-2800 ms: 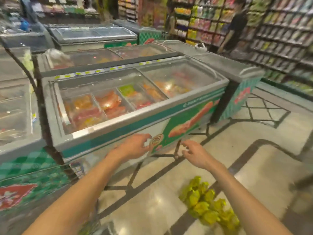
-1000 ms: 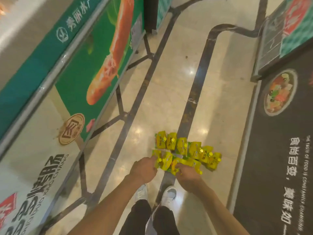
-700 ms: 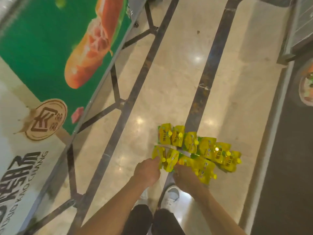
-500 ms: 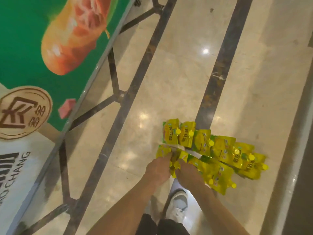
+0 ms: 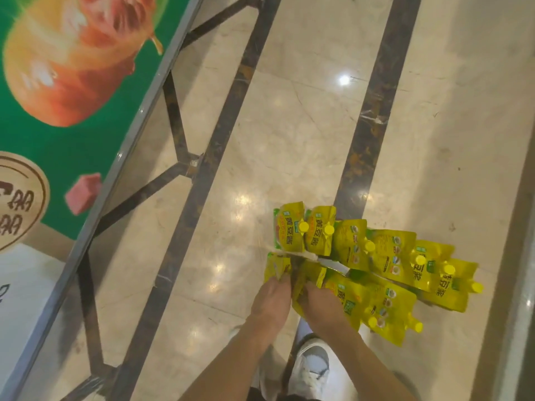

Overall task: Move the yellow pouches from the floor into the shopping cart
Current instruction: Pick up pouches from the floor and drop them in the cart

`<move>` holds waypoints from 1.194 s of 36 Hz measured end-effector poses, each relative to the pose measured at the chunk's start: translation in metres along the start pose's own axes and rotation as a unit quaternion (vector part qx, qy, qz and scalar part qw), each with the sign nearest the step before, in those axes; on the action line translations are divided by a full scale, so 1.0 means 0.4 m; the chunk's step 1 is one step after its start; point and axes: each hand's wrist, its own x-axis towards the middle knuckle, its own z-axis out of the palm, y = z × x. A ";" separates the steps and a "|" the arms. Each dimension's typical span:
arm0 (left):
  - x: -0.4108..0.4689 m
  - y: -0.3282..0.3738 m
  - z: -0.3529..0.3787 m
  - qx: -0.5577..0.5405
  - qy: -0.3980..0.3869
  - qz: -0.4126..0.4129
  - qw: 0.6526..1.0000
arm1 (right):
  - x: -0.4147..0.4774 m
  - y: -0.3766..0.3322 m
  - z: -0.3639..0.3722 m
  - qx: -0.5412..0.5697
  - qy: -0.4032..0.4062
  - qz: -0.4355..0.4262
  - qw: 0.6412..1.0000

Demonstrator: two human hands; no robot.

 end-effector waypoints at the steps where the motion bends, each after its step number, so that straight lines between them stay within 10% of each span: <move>1: -0.010 0.001 -0.007 -0.018 0.010 -0.004 1.000 | -0.010 0.003 -0.008 -0.001 -0.006 0.001 1.000; 43: -1.508 0.195 -1.094 0.037 0.214 0.023 0.976 | -1.381 -0.617 -1.245 -0.005 0.175 -0.244 0.954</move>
